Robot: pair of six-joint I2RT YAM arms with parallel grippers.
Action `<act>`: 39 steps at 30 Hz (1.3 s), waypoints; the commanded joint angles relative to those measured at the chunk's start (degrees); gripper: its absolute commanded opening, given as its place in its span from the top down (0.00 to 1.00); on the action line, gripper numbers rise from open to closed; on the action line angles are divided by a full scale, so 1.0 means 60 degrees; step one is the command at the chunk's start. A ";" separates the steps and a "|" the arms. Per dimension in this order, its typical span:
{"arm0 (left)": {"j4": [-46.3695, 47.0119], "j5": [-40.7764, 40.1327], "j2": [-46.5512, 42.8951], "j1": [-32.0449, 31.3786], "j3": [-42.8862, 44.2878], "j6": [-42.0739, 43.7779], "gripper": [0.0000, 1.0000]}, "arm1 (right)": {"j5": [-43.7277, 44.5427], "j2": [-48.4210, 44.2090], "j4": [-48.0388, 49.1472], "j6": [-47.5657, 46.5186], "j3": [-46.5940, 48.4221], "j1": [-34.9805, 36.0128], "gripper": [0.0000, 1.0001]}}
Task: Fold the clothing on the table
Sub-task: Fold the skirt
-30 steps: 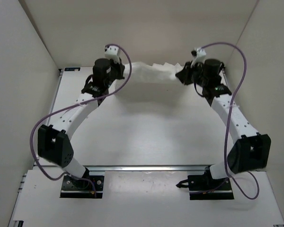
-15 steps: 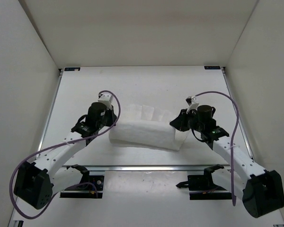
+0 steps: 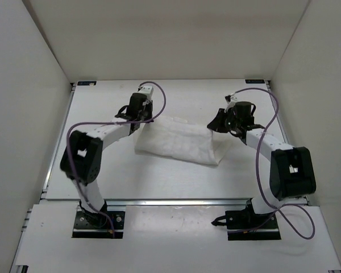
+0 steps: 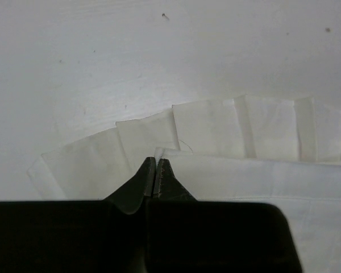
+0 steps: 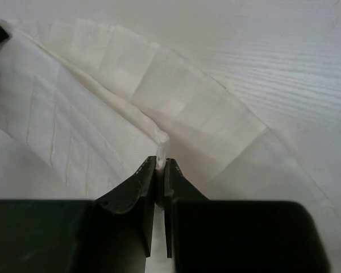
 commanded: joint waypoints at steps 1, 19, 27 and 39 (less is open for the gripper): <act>0.0284 0.0040 0.1485 0.0323 0.1393 -0.0172 0.99 | -0.0090 0.1125 0.0528 -0.0359 0.1009 -0.0156 1.00; -0.0642 -0.0588 0.1815 0.0502 0.2456 -0.0041 0.14 | 0.0349 0.1573 -0.1098 -0.1018 0.2613 -0.0201 0.19; 0.0033 -0.0325 0.0332 -0.0230 0.0020 -0.0625 0.96 | -0.0691 0.0002 0.0191 -0.0052 0.0033 0.0853 0.97; -0.0289 0.0349 0.0625 -0.0393 -0.0786 -0.1389 1.00 | -0.0193 0.1701 -0.0908 -0.0066 0.0338 0.1046 0.99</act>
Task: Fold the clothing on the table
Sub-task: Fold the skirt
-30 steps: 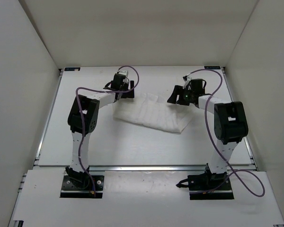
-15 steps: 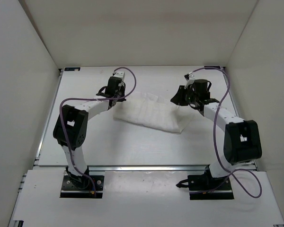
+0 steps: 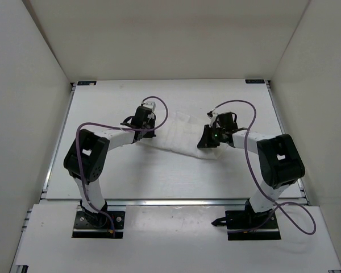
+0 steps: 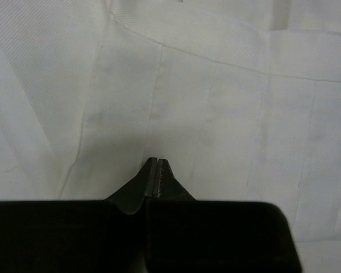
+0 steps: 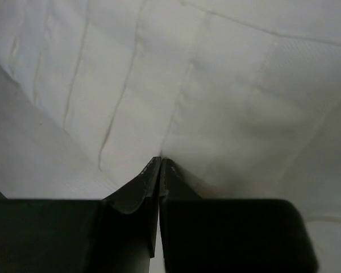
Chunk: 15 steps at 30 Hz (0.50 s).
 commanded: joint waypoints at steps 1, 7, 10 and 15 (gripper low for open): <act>-0.0001 0.0207 -0.0079 0.0055 0.0070 -0.0361 1.00 | 0.0178 0.0196 -0.0085 0.0003 0.0427 -0.0291 1.00; -0.0631 0.0132 0.0419 0.0215 0.0391 -0.0624 1.00 | 0.0837 0.0504 -0.0597 -0.0217 0.0734 -0.0773 1.00; -0.0617 0.0147 0.0347 0.0188 0.0071 -0.0874 1.00 | 0.0925 0.0635 -0.0714 -0.0466 0.0763 -0.0950 1.00; -0.0749 0.0148 0.0040 -0.0033 -0.0280 -0.1036 1.00 | 0.0810 0.0913 -0.0729 -0.0701 0.0879 -0.1185 1.00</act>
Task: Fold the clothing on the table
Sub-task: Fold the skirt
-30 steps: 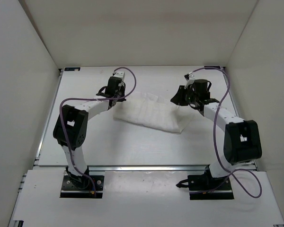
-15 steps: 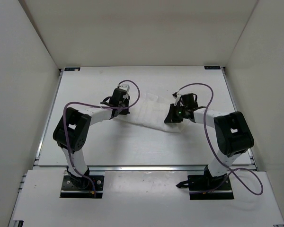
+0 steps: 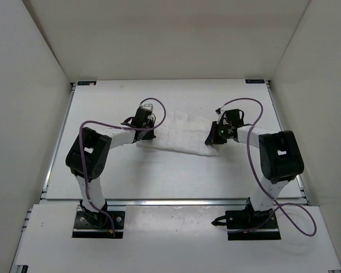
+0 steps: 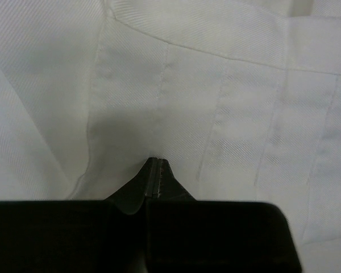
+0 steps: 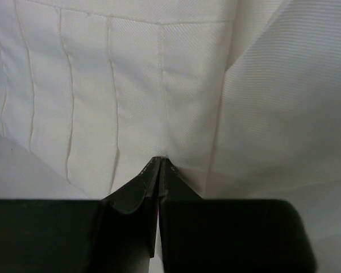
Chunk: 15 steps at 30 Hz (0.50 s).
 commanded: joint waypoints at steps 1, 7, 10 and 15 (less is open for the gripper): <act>-0.0515 0.0049 -0.0427 -0.0251 -0.0340 -0.0158 1.00 | 0.0096 0.0313 -0.0168 -0.0329 0.0363 -0.0194 1.00; -0.1086 0.0313 -0.0866 -0.0457 -0.0179 -0.0216 1.00 | 0.0255 -0.0651 -0.0198 -0.0446 0.0699 -0.0179 1.00; -0.1277 0.0371 -0.1174 -0.0516 -0.0193 -0.0187 1.00 | 0.0065 -0.1003 -0.0533 -0.0475 0.1007 -0.0384 0.96; -0.1306 0.0679 -0.1745 -0.0063 0.0230 -0.0187 0.71 | 0.0428 -0.2087 -0.0872 -0.0680 0.0468 -0.0575 0.36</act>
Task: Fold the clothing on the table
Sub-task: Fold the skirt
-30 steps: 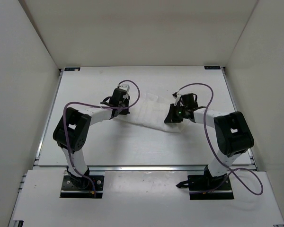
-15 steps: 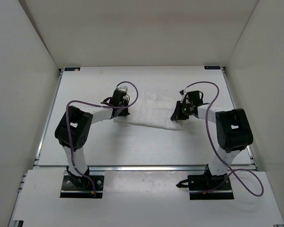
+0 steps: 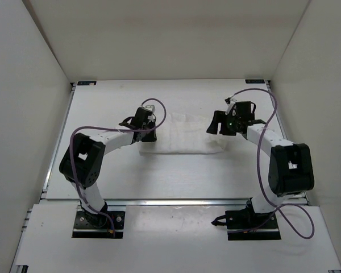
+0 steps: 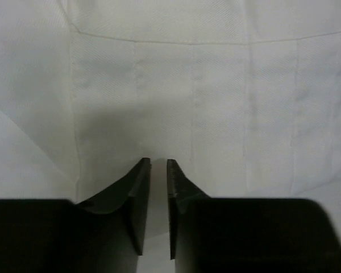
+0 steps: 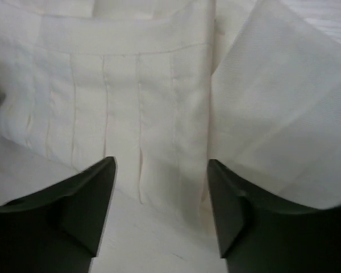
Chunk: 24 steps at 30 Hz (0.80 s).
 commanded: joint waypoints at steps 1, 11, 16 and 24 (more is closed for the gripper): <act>-0.0133 0.0452 -0.0926 0.0440 0.0449 0.0031 0.68 | 0.0641 -0.1180 -0.0110 -0.0371 -0.0389 -0.0134 0.30; -0.0514 -0.0674 -0.0781 0.0603 0.0670 0.0969 0.33 | 0.1669 -0.0920 -0.1034 -0.1250 -0.0758 -0.0090 0.08; -0.0646 -0.1112 -0.0108 0.0559 0.1137 0.1262 0.43 | 0.2122 -0.0189 -0.1106 -0.1395 -0.0392 0.0056 0.07; -0.0969 -0.1347 0.0845 0.0515 0.1695 0.1307 0.68 | 0.2548 0.0852 -0.1313 -0.1470 0.0341 -0.0046 0.07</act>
